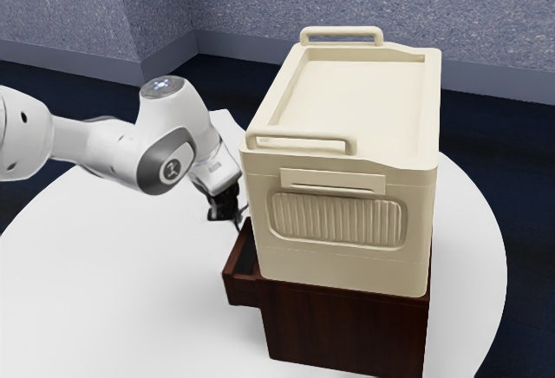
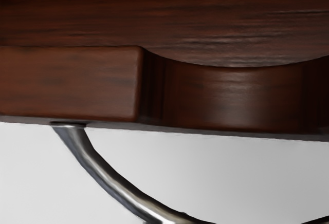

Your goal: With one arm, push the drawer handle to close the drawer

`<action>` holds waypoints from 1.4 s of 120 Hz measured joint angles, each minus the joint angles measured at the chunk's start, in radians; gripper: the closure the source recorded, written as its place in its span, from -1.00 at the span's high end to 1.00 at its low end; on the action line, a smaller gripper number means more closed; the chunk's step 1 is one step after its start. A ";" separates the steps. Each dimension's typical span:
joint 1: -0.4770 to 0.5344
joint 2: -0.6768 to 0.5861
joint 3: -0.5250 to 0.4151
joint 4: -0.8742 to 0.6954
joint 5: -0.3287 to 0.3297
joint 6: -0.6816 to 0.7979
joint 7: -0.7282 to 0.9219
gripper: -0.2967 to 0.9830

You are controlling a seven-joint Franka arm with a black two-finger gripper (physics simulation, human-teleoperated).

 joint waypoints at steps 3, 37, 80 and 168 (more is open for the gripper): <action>-0.002 0.000 0.000 0.000 -0.005 0.007 0.001 -0.69; -0.053 0.016 -0.001 0.000 -0.060 0.068 0.012 -0.69; -0.084 0.033 -0.005 -0.006 -0.105 0.169 0.022 -0.69; 0.015 0.044 0.053 0.197 -0.049 -0.015 -0.017 -0.69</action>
